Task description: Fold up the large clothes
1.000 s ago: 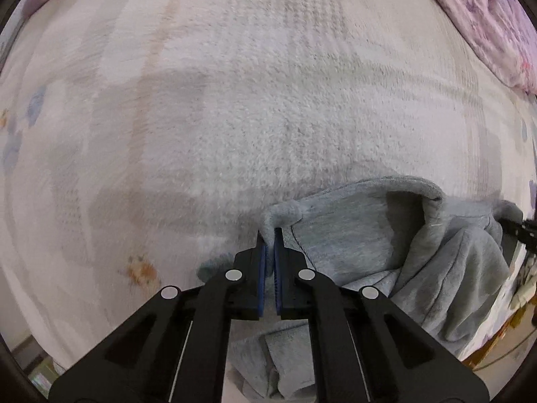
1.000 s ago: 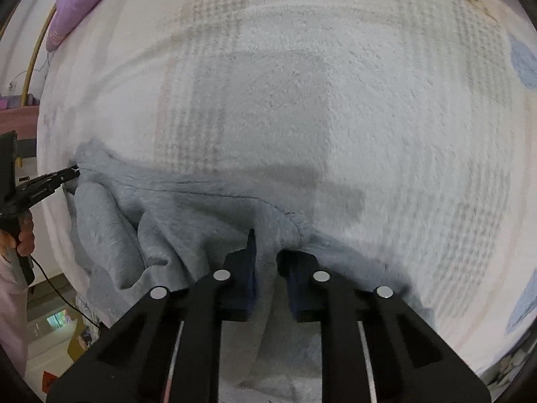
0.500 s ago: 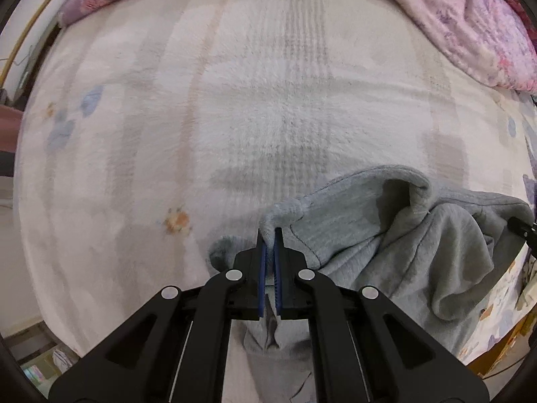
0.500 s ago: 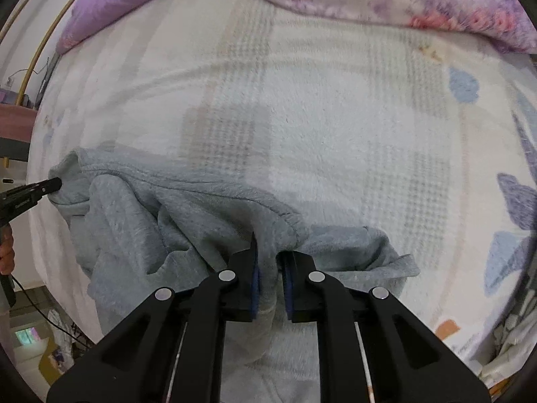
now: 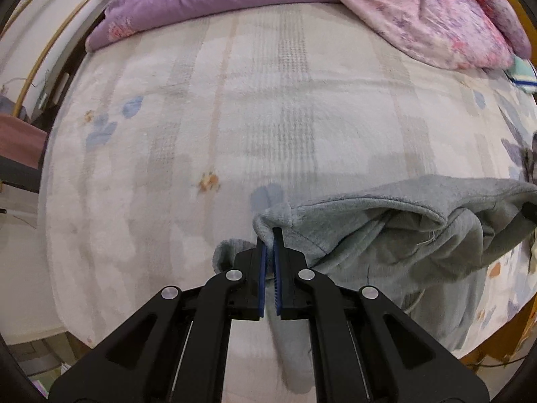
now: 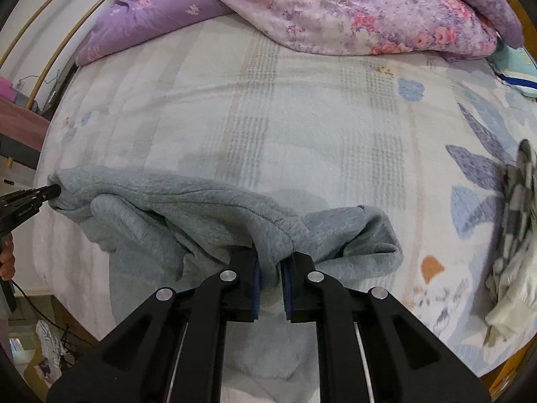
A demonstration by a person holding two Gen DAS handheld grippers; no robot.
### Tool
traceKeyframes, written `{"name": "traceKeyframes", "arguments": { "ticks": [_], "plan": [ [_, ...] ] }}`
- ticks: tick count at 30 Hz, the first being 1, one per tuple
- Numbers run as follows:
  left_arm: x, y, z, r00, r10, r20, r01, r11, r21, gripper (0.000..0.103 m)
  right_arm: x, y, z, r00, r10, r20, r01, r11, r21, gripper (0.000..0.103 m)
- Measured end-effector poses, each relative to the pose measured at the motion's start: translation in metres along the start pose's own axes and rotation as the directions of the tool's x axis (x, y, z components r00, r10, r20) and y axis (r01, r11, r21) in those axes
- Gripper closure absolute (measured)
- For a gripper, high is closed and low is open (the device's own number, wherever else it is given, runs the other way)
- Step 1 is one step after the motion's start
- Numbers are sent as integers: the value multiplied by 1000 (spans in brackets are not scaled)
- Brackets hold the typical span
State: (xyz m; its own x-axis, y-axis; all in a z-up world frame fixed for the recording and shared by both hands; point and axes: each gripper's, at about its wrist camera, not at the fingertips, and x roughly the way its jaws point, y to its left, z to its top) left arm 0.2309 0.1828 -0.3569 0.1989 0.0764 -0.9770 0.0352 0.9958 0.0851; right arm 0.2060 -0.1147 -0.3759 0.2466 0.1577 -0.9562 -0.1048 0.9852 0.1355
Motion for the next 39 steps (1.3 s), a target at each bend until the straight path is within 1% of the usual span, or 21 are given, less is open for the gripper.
{"name": "traceKeyframes", "arguments": {
  "ticks": [3,8,10,12,15,17,21,23,25,26,27,28,29,30,31,32,33,34,35,38,39],
  "plan": [
    [-12,-9,-29,1000,16,15,-16,999,31,100,-16,6,-29,1000,7,11,-7,1000,-17,94],
    [-20,-18,-95,999,37,-4,-36,999,39,100,-28,17,-96,1000,10,1,-10,998,-63,95],
    [-14,-24,-126,998,54,-23,-53,998,47,100,-26,20,-127,1000,4,-11,-5,996,-87,95],
    [-4,-30,-153,997,56,-53,-53,997,48,100,-15,16,-155,999,20,-42,-23,998,-59,95],
    [22,-39,-190,993,55,-102,-49,997,56,100,14,13,-198,996,2,-90,-9,998,-67,95],
    [48,-49,-217,989,73,-127,-63,994,84,100,40,8,-224,993,20,-115,-23,999,-26,95],
    [88,-54,-241,984,89,-156,-78,994,77,99,83,0,-254,986,16,-167,-12,1000,27,97],
    [89,-51,-243,985,66,-161,-61,997,39,98,91,-4,-259,983,43,-178,-27,995,92,96],
    [77,-44,-244,987,23,-160,-24,1000,-4,90,79,-7,-256,981,103,-163,-72,979,189,90],
    [69,-39,-247,984,-14,-175,10,1000,-26,71,73,-10,-256,976,142,-165,-100,965,241,76],
    [64,-36,-250,981,-49,-186,40,998,-50,55,68,-13,-256,968,195,-160,-141,944,298,66],
    [56,-32,-254,977,-106,-186,91,992,-89,53,60,-16,-257,954,274,-125,-210,902,376,39],
    [52,-30,-257,970,-151,-191,131,985,-116,50,56,-16,-258,947,305,-99,-242,881,406,31],
    [49,-30,-261,956,-209,-206,180,972,-153,46,53,-14,-258,934,348,-77,-282,854,438,31],
    [49,-31,-265,933,-279,-229,234,951,-203,46,54,-11,-257,929,361,-80,-290,846,448,29],
    [50,-32,-267,916,-327,-232,272,931,-243,46,58,-10,-255,928,363,-82,-287,840,460,26],
    [54,-36,-268,898,-382,-219,309,901,-303,43,63,-10,-254,928,364,-76,-286,830,479,25],
    [59,-38,-268,888,-408,-210,325,882,-341,42,72,-14,-255,926,372,-59,-289,803,521,25],
    [70,-43,-265,872,-445,-207,340,852,-399,42,80,-20,-260,922,385,-44,-292,766,573,25],
    [98,-52,-254,828,-528,-192,355,756,-550,42,97,-32,-265,876,479,57,-364,578,731,25],
    [101,-55,-252,819,-544,-184,356,733,-580,42,96,-33,-268,859,502,97,-386,510,769,25]
  ]
}}
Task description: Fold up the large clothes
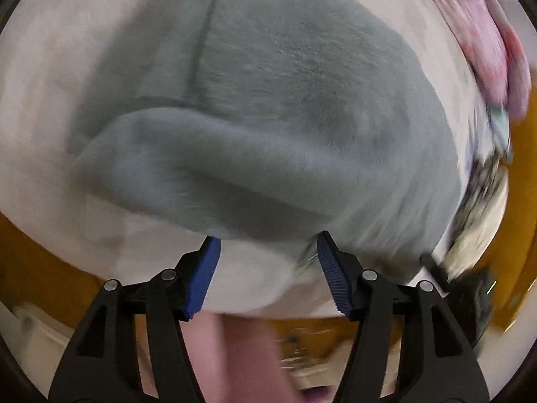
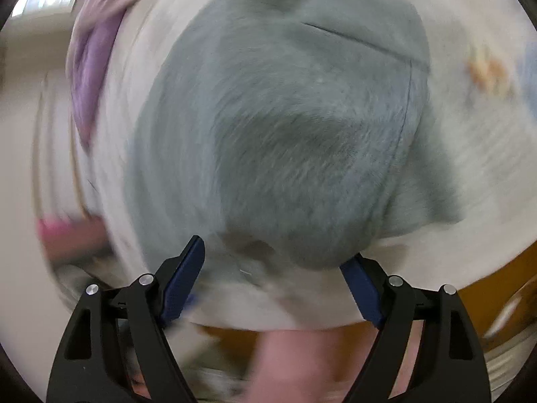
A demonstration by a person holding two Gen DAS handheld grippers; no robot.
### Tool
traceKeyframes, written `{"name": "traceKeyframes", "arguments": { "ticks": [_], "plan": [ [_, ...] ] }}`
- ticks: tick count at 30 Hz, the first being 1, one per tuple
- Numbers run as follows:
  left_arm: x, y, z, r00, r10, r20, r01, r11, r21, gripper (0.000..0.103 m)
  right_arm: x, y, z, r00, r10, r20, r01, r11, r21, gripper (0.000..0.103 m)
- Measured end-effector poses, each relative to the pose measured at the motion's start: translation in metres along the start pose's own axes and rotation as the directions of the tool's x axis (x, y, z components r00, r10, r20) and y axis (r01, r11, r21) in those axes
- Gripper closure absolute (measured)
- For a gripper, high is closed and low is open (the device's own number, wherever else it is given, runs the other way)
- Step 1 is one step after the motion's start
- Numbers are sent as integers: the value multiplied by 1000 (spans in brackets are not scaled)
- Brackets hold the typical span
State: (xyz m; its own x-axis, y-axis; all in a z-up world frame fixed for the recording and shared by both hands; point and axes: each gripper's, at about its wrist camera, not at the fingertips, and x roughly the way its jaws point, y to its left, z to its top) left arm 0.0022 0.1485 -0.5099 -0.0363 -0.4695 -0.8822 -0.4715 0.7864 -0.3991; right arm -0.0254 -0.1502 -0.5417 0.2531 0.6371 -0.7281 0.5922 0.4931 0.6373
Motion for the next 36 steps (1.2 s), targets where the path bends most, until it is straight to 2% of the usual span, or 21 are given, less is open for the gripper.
{"name": "traceKeyframes", "arguments": {
  "ticks": [2,5,6,7,9,10,11,13,15,16,17,19,21,24,26,28,30,31,33,35,36],
  "plan": [
    [1,-6,8,999,-48,25,49,996,-69,42,-2,-5,-9,999,49,15,-50,996,77,25],
    [1,-3,9,996,-42,83,53,989,-138,42,0,-16,-21,986,168,-16,-160,961,225,25],
    [2,0,11,995,-46,91,60,986,-156,42,4,-18,-25,981,191,-47,-173,952,254,25],
    [2,3,13,994,-50,92,65,984,-164,44,5,-16,-30,986,154,-64,-133,955,265,25],
    [4,0,15,994,-37,106,49,992,-118,60,11,-9,-27,990,137,-40,-125,966,226,25],
    [4,-3,14,994,-20,110,29,996,-81,63,14,-6,-17,994,105,15,-106,976,189,25],
    [2,-6,17,994,-1,113,6,999,-43,72,14,-4,-11,995,82,62,-92,979,184,25],
    [-3,-13,19,992,47,116,-50,998,27,81,18,-5,6,985,83,150,-111,975,191,28],
    [-8,-26,20,987,105,120,-116,989,88,87,22,0,16,993,14,119,-33,986,163,64],
    [-10,-32,18,984,135,119,-148,982,115,88,20,6,15,995,-22,99,11,994,106,76],
    [-14,-36,15,980,162,116,-178,974,140,90,17,10,11,996,-31,88,24,997,75,84],
    [-26,-42,1,968,221,122,-242,951,195,91,0,22,-6,996,-69,61,71,997,-35,89],
    [-34,-42,-16,954,278,109,-297,922,249,91,-11,21,-25,993,-115,34,116,991,-59,89],
    [-21,-33,-25,939,335,75,-343,896,282,91,5,-16,-38,982,-186,-14,186,983,-8,89],
    [12,-22,-20,916,397,59,-396,868,299,91,31,-30,-30,971,-240,-8,240,971,-14,88],
    [39,-19,-14,887,461,9,-438,837,328,90,44,-33,-25,959,-282,-26,282,959,-27,81],
    [28,-30,-14,876,482,24,-456,808,373,82,29,-28,-27,959,-279,-47,280,960,-1,70],
    [16,-38,-17,875,481,55,-458,786,414,81,19,-23,-27,960,-277,-45,277,961,-13,57],
    [-7,-43,-22,867,486,106,-477,750,458,67,-11,-17,-32,969,-245,-24,244,969,-52,50],
    [-31,-43,-22,834,527,163,-537,706,462,67,-35,-9,-33,959,-283,20,284,955,-87,50],
    [-41,-41,-19,817,543,194,-565,689,453,67,-53,-4,-33,943,-324,78,331,937,-113,50]
  ]
}}
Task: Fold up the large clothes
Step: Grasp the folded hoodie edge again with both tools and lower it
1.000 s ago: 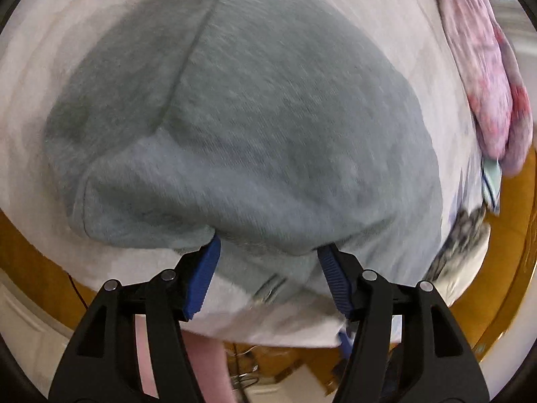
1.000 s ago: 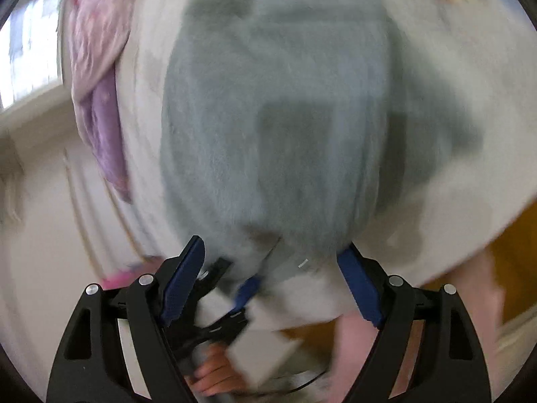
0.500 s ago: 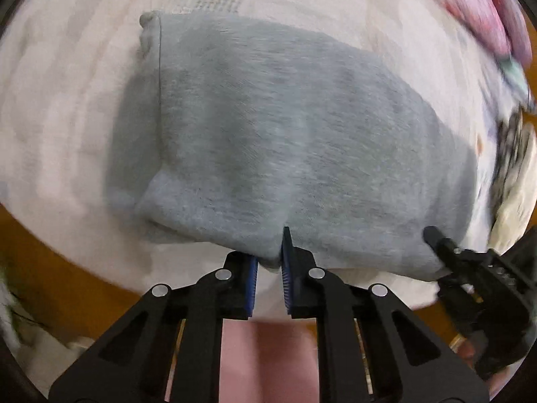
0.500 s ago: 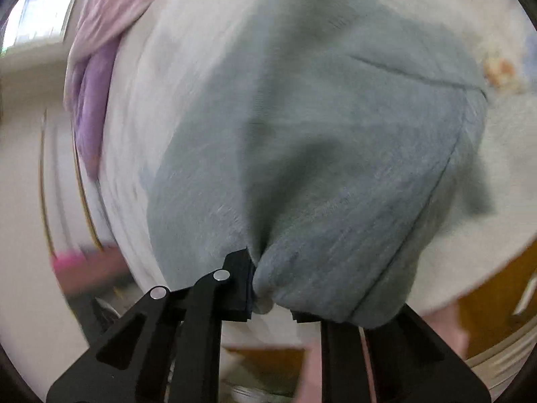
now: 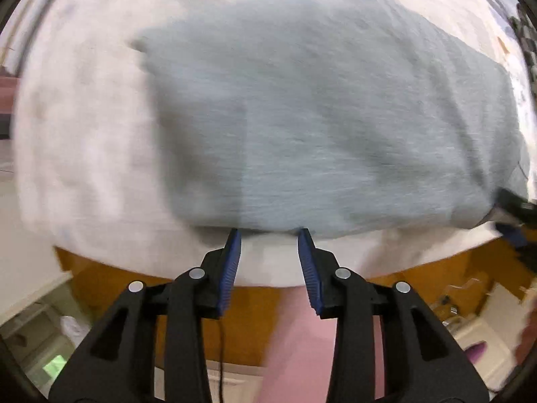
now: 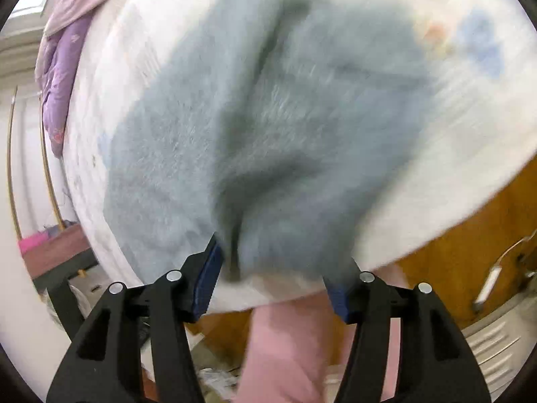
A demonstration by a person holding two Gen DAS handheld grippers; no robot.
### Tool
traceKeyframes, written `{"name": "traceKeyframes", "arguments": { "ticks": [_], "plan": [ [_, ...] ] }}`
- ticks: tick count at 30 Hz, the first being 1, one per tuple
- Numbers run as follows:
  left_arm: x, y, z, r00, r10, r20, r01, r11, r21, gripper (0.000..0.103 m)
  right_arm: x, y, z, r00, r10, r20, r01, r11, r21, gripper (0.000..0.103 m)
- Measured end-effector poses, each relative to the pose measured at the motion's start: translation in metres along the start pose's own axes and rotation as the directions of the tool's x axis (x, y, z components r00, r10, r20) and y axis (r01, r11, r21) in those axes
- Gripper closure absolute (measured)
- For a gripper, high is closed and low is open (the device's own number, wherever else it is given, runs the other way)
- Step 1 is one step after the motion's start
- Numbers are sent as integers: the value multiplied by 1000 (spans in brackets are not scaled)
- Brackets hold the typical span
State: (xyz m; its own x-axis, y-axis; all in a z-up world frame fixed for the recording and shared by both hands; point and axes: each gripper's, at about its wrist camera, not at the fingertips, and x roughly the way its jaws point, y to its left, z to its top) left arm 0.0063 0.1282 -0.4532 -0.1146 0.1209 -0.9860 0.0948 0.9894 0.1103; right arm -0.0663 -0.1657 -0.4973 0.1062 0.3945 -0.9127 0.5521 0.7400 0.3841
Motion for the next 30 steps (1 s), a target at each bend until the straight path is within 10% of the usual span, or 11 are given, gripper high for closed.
{"name": "traceKeyframes", "arguments": {
  "ticks": [7,10,15,22,26,30],
  "plan": [
    [1,36,52,990,37,138,-24,996,-90,68,-11,23,47,973,-91,210,117,987,-112,67],
    [49,31,79,997,63,37,-59,993,-98,68,53,-9,65,968,-247,53,250,966,-67,79],
    [52,40,79,999,41,2,-41,998,-57,66,44,-29,39,949,-308,-66,308,951,-12,79],
    [17,57,88,1000,24,2,-24,999,-28,62,-17,-13,58,980,-176,96,169,983,75,76],
    [8,44,106,996,85,30,-85,996,13,99,-20,36,88,966,-205,156,219,973,-79,92],
    [35,46,134,999,35,-8,-35,999,-38,100,15,84,106,989,-130,67,139,975,-171,94]
  ]
}}
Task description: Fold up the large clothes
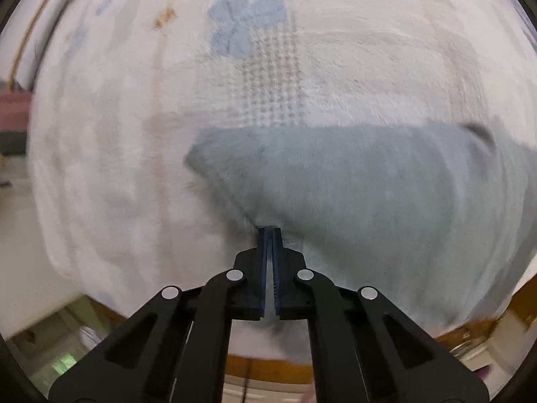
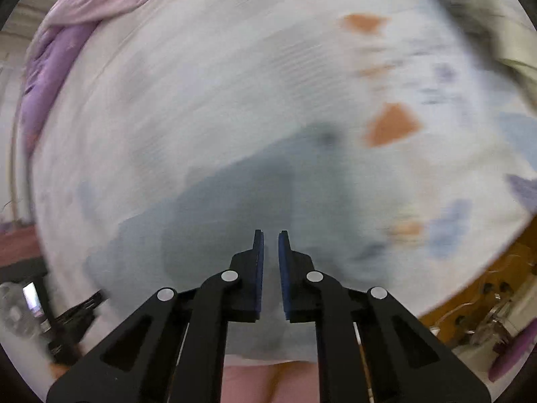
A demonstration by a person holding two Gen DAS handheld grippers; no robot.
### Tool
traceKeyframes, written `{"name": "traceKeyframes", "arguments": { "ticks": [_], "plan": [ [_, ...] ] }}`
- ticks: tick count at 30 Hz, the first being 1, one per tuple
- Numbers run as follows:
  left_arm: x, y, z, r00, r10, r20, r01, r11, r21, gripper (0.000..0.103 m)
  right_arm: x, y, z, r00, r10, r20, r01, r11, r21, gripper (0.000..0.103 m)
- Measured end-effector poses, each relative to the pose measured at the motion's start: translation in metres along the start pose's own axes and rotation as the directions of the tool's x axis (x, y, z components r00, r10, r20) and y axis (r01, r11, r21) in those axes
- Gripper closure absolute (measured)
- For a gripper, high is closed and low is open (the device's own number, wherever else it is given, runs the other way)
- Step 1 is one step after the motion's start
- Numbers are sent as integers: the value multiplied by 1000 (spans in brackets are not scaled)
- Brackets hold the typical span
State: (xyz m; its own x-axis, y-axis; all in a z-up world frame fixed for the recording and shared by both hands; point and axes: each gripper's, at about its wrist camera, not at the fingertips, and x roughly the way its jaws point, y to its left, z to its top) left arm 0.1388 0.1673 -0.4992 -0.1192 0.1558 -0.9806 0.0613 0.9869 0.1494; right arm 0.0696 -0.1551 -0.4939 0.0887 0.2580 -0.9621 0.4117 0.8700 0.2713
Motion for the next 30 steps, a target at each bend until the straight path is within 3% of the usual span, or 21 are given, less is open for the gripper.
{"name": "traceKeyframes", "arguments": {
  "ticks": [2,3,5,8,10,11,13,15,17,19,21,23,25,26,27,28,29,30],
  "plan": [
    [20,2,10,1000,14,-10,-14,1000,-20,100,30,35,3,998,-68,-11,66,990,-121,94],
    [36,2,16,998,55,-19,-56,997,-45,100,56,41,8,990,-140,-15,136,979,-154,94],
    [50,6,22,998,52,-28,-55,993,-107,99,95,34,14,986,-168,-17,163,975,-153,99],
    [39,0,24,992,124,-29,-126,989,-77,100,83,29,16,986,-164,13,165,980,-109,100],
    [31,12,19,982,183,-48,-187,978,-92,100,53,25,15,974,-216,75,221,972,-74,103],
    [23,18,17,981,188,-47,-192,978,-86,100,44,31,17,980,-177,95,185,979,-86,101],
    [4,25,14,990,141,7,-140,987,-73,100,35,51,22,997,-47,62,58,980,-188,101],
    [-17,22,11,989,107,98,-103,994,-48,100,47,73,30,999,-37,14,39,959,-281,101],
    [-22,5,27,986,-55,156,54,998,11,100,64,85,49,996,38,-85,-63,943,-327,98],
    [-7,-9,49,988,-86,125,84,996,20,100,89,95,54,966,52,-254,-140,930,-341,97],
    [12,-16,66,992,-124,33,121,991,61,101,98,100,66,953,11,-302,-147,891,-429,94],
    [13,-16,70,985,-166,52,158,978,138,96,97,99,71,926,-12,-377,-187,854,-486,84],
    [11,-18,77,963,-268,34,255,944,210,72,93,87,77,892,-9,-452,-238,841,-486,73],
    [14,-17,80,969,-245,33,233,949,212,54,93,84,82,885,-17,-466,-242,838,-489,54],
    [17,-15,84,973,-230,31,219,953,208,48,94,77,84,884,-62,-463,-213,827,-519,41],
    [25,-14,87,965,-261,1,256,947,191,48,94,67,83,878,-94,-469,-206,811,-548,27],
    [31,-11,88,958,-284,-30,285,945,163,53,89,62,72,867,-97,-489,-224,801,-555,27],
    [36,-8,90,960,-278,-39,281,950,139,88,90,58,67,858,-98,-504,-237,795,-559,27]
  ]
}}
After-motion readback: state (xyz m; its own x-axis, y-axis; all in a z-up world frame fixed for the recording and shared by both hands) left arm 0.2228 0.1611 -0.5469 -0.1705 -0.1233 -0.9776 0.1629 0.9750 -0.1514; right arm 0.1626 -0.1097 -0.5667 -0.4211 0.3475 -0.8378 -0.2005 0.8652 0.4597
